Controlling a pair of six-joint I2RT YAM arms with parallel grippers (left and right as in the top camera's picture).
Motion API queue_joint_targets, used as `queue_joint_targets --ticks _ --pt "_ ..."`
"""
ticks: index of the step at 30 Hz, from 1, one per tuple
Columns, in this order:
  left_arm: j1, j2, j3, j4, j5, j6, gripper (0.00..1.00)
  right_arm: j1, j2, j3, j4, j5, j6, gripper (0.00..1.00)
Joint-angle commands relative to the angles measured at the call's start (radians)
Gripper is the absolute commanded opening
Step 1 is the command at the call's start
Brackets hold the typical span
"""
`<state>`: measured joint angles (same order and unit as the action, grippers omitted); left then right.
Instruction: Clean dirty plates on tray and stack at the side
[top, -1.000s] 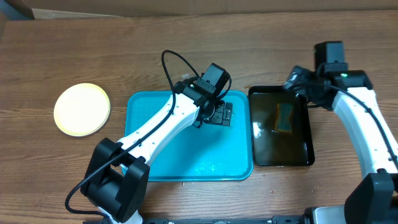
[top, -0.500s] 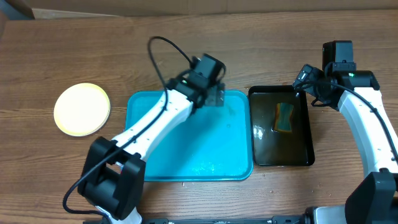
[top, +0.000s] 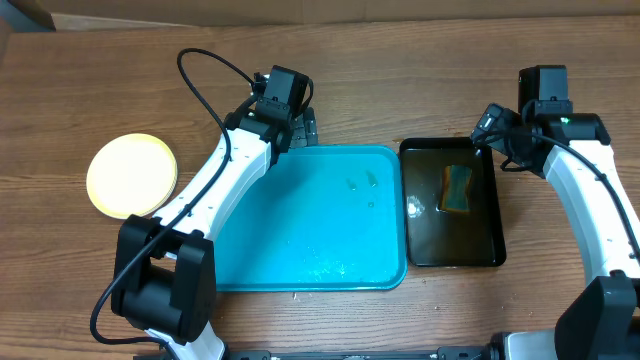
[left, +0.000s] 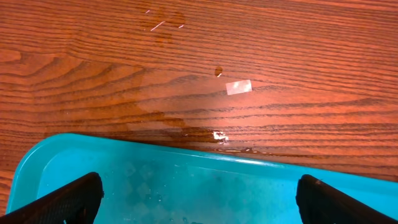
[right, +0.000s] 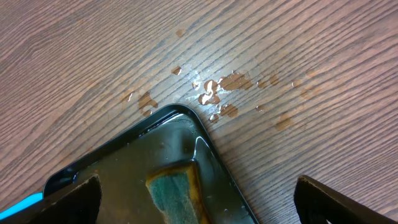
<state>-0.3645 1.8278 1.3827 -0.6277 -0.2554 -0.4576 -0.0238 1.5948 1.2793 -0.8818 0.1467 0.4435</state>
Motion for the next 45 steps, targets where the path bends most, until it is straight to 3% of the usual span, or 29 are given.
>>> queue_joint_targets --ticks 1,13,18,35,41,45 --pt "0.004 -0.003 0.018 0.004 -0.016 0.000 1.00 -0.003 -0.024 0.017 0.006 0.018 -0.006 1.00" --pt "0.004 -0.003 0.018 0.004 -0.014 0.000 1.00 -0.002 -0.034 0.010 0.006 0.018 -0.006 1.00" --pt "0.004 -0.003 0.018 0.004 -0.014 0.000 1.00 0.024 -0.134 0.010 0.006 0.018 -0.006 1.00" --pt "0.003 -0.003 0.018 0.004 -0.014 0.000 1.00 0.122 -0.910 -0.069 0.006 0.021 -0.006 1.00" --pt "0.004 -0.003 0.018 0.004 -0.014 0.000 1.00 0.122 -1.176 -0.311 0.016 0.042 -0.007 1.00" --pt "0.004 -0.003 0.018 0.004 -0.014 0.000 1.00 0.122 -1.313 -0.511 0.250 0.062 -0.018 1.00"
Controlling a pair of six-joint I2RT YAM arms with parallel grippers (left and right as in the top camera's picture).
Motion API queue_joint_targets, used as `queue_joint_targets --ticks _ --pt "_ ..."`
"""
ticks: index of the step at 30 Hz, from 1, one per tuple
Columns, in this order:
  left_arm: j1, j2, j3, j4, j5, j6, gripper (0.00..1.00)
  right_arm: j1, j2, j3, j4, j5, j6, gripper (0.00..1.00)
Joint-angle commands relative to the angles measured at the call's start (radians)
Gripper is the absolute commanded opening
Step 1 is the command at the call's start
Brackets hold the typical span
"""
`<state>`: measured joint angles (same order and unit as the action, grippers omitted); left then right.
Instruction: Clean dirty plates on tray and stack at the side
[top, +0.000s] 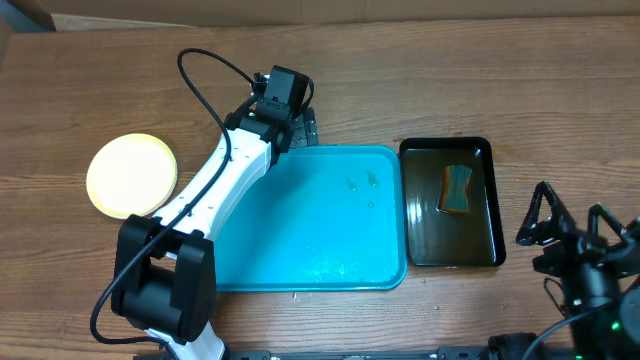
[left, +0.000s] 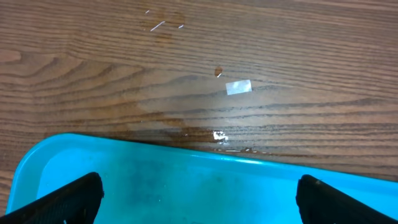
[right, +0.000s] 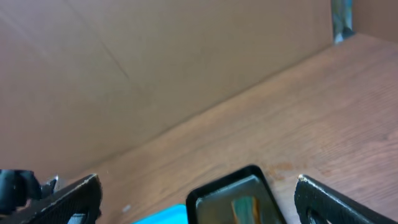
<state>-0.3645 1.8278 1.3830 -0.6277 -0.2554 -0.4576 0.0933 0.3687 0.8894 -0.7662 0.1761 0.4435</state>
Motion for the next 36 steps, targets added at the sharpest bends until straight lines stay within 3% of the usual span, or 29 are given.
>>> queue_joint_targets --ticks 1,8,14,25,29,36 --pt "0.003 -0.003 0.018 0.004 -0.014 0.000 1.00 0.004 -0.118 -0.177 0.233 0.030 -0.034 1.00" --pt "0.004 -0.003 0.018 0.004 -0.014 0.000 1.00 0.003 -0.280 -0.534 0.811 -0.051 -0.204 1.00" --pt "0.004 -0.003 0.018 0.004 -0.014 0.001 1.00 0.003 -0.359 -0.739 0.978 -0.066 -0.212 1.00" --pt "0.004 -0.003 0.018 0.004 -0.014 0.001 1.00 0.003 -0.366 -0.881 1.000 -0.119 -0.212 1.00" --pt "0.004 -0.003 0.018 0.004 -0.014 0.000 1.00 0.003 -0.366 -0.882 0.936 -0.137 -0.217 1.00" --pt "0.004 -0.003 0.018 0.004 -0.014 0.001 1.00 0.003 -0.366 -0.882 0.780 -0.229 -0.432 1.00"
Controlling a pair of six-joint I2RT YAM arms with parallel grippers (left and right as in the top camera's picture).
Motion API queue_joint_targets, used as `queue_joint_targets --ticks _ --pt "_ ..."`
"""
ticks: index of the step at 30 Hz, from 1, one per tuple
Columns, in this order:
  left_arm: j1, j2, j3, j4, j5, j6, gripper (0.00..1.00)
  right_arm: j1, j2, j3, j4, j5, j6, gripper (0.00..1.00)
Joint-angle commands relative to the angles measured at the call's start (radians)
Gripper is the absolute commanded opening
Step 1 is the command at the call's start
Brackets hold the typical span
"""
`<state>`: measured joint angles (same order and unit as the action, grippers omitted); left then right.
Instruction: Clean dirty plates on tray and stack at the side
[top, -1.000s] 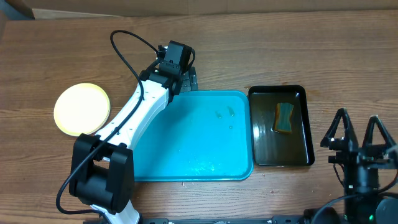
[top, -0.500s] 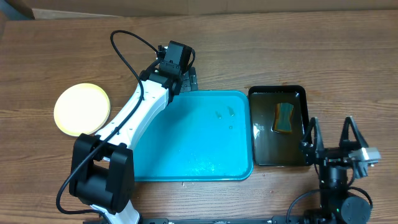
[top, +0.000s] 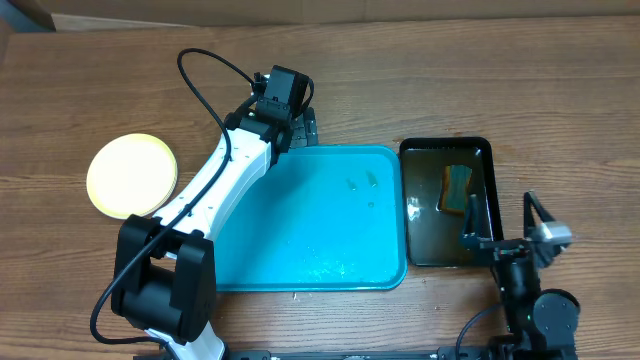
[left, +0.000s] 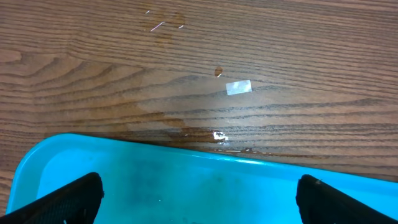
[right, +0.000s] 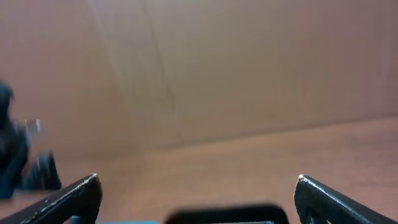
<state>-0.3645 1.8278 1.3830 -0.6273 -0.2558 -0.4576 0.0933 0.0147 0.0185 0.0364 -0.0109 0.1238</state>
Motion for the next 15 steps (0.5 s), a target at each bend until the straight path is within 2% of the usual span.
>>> queue_joint_targets --ticks 1,5,15 --pt "0.004 -0.003 0.018 0.003 -0.013 0.001 1.00 0.003 -0.012 -0.011 -0.038 -0.031 -0.123 1.00" --pt "0.004 -0.003 0.018 0.003 -0.013 0.000 1.00 0.003 -0.012 -0.011 -0.123 0.009 -0.125 1.00" --pt "0.004 -0.003 0.018 0.003 -0.013 0.000 1.00 0.003 -0.012 -0.011 -0.121 0.009 -0.131 1.00"
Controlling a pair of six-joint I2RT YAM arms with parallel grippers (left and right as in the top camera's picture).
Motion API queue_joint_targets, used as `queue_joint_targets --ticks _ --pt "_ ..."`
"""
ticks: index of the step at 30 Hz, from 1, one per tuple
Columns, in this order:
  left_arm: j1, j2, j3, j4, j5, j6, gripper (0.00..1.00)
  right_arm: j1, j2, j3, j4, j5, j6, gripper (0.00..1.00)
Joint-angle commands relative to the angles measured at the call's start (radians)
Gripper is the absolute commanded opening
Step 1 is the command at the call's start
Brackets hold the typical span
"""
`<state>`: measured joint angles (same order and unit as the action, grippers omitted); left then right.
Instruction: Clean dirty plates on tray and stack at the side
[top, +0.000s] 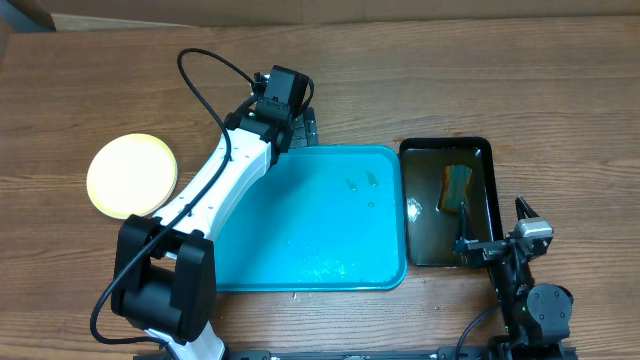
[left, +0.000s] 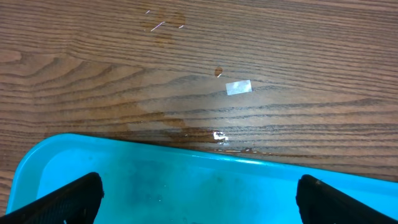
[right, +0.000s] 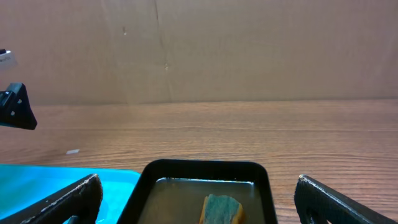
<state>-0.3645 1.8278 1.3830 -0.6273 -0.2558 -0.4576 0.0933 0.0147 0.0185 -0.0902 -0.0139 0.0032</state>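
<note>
A pale yellow plate (top: 132, 176) lies on the wood at the far left, off the tray. The blue tray (top: 300, 230) in the middle carries only water drops and a few specks. My left gripper (top: 305, 128) hangs open over the tray's back edge (left: 186, 158); in its wrist view the left gripper (left: 199, 183) has nothing between its fingers. My right gripper (top: 492, 232) sits low at the front right, open, facing the back wall across the black tub (right: 202, 168). The right gripper (right: 198, 182) holds nothing.
The black tub (top: 490, 215), right of the tray, holds brownish water and a yellow-green sponge (top: 457, 188), also seen as the sponge (right: 222, 208). A bit of white tape (left: 239, 87) and wet patches mark the wood behind the tray. A cardboard wall stands at the back.
My right gripper has shifted slightly at the front right and tipped down: its view, blurred and on the wall before, now shows the tub and sponge sharply. The left arm has not moved.
First my right gripper hung open over the tub's back right corner. Then it was at the table's front right, looking toward the wall. It is now folded low in front of the tub. My left gripper stayed open at the tray's back edge throughout.
</note>
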Motion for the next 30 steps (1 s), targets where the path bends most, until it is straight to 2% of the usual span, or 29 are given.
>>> queue_joint_targets --ticks 1,30 --pt "0.004 -0.003 0.018 0.003 -0.013 0.001 1.00 0.003 -0.012 -0.011 0.006 0.012 -0.011 1.00" --pt "-0.003 -0.026 0.016 -0.003 -0.009 0.001 1.00 0.003 -0.012 -0.011 0.006 0.012 -0.011 1.00"
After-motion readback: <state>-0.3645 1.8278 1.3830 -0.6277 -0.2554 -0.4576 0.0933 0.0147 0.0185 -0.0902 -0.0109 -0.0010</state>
